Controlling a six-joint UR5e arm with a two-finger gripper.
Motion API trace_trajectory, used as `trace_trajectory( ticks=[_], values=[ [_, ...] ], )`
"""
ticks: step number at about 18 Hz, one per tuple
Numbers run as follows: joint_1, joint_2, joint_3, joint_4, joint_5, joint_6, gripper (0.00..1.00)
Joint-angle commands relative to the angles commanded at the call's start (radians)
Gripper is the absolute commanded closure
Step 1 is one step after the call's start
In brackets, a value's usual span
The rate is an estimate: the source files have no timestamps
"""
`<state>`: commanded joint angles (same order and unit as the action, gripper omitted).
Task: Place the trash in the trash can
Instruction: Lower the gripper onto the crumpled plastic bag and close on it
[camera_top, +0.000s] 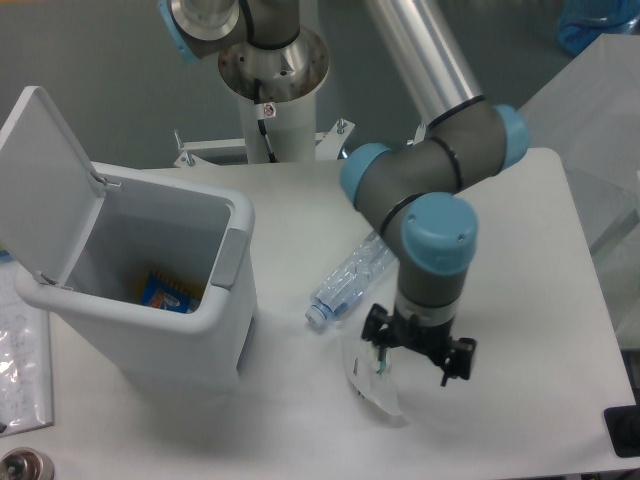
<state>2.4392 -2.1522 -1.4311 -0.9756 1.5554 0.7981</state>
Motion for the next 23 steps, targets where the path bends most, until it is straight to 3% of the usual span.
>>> trace_trajectory(
  ticks=[2, 8, 12, 16, 17, 19, 20, 21, 23],
  values=[
    [-0.015, 0.002, -0.023, 0.003, -0.001, -0.075, 0.00],
    [-0.023, -0.002, -0.048, 0.020, 0.000, -0.079, 0.00],
    [-0.022, -0.002, -0.117, 0.132, 0.005, -0.082, 0.00],
    [-0.005, 0.009, -0.101, 0.138, -0.012, -0.051, 0.01],
    [-0.003, 0.006, -0.100, 0.140, -0.015, -0.048, 0.14],
    [-0.009, -0.002, -0.109, 0.140, -0.008, -0.059, 0.71],
    [-0.011, 0.003, -0.115, 0.140, -0.005, -0.060, 0.87],
    [-0.009, 0.006, -0.118, 0.140, -0.006, -0.062, 0.97],
    [-0.009, 0.008, -0.123, 0.140, -0.006, -0.060, 1.00]
  ],
)
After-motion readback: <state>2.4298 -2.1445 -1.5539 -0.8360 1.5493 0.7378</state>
